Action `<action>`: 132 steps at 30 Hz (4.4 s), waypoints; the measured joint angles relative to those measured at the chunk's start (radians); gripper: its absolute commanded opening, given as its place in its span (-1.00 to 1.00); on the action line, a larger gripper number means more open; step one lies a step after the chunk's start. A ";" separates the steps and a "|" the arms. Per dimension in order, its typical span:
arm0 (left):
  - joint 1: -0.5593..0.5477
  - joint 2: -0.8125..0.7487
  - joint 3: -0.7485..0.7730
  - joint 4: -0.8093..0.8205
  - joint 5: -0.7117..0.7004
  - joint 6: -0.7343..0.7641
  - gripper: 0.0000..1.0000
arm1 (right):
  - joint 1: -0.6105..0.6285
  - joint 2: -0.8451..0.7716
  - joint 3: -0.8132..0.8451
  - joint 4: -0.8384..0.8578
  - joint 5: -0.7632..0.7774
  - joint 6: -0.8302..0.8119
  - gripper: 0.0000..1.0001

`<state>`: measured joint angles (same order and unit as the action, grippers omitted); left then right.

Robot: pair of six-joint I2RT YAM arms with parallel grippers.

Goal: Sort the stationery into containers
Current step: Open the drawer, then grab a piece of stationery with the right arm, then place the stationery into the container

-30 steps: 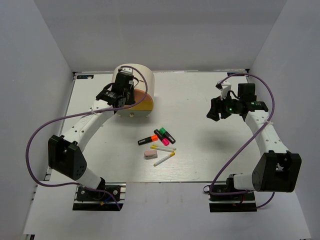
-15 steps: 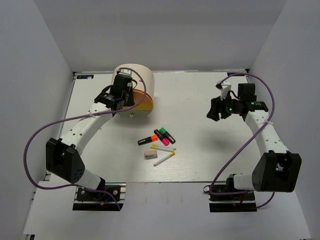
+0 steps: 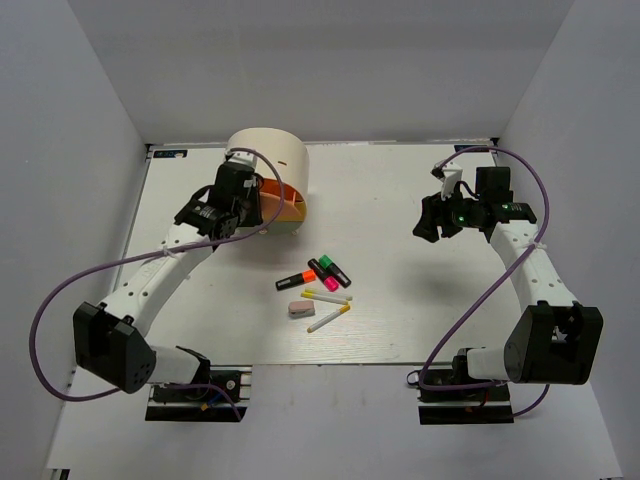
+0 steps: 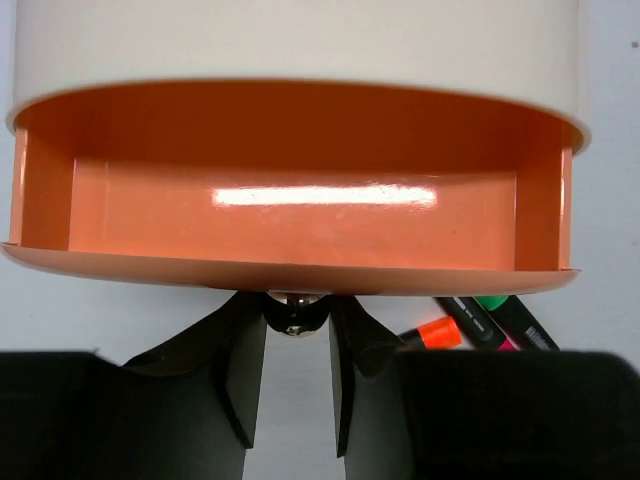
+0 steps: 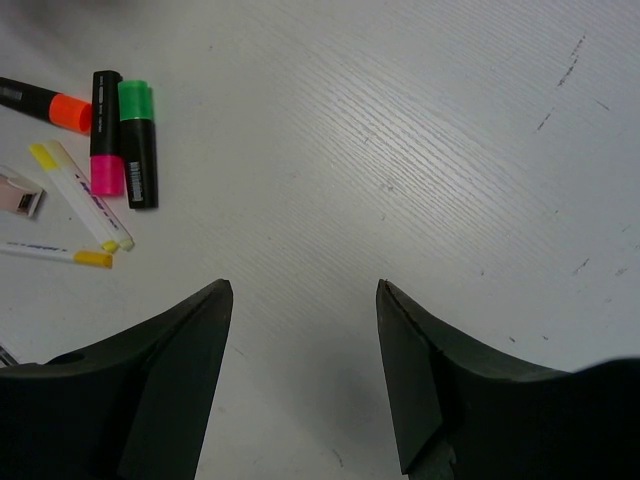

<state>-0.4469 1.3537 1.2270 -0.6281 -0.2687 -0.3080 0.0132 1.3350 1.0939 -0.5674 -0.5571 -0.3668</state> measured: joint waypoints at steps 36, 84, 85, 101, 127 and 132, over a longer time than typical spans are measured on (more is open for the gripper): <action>0.000 -0.435 -0.307 -0.123 0.075 -0.083 0.87 | 0.622 0.535 0.222 0.078 0.192 0.204 0.28; 0.000 -0.466 -0.460 -0.052 0.162 -0.167 0.87 | 0.632 0.163 0.225 0.212 0.332 0.108 -1.00; 0.000 -0.468 -0.467 -0.046 0.165 -0.168 0.87 | 0.632 0.160 0.287 0.217 0.304 0.087 -1.00; 0.000 -0.571 -0.512 -0.031 0.181 -0.198 0.87 | 0.650 0.575 0.856 0.388 -0.114 0.135 -1.00; 0.000 -0.555 -0.516 -0.016 0.227 -0.206 0.89 | 0.709 0.736 0.874 0.622 -0.263 0.268 -0.07; 0.000 -0.484 -0.516 0.009 0.280 -0.171 0.89 | 0.708 0.744 0.874 0.617 -0.256 0.243 -0.07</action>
<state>-0.4465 0.8692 0.7113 -0.6189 0.0113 -0.4789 0.7212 2.0792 1.9675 0.0494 -0.8127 -0.1234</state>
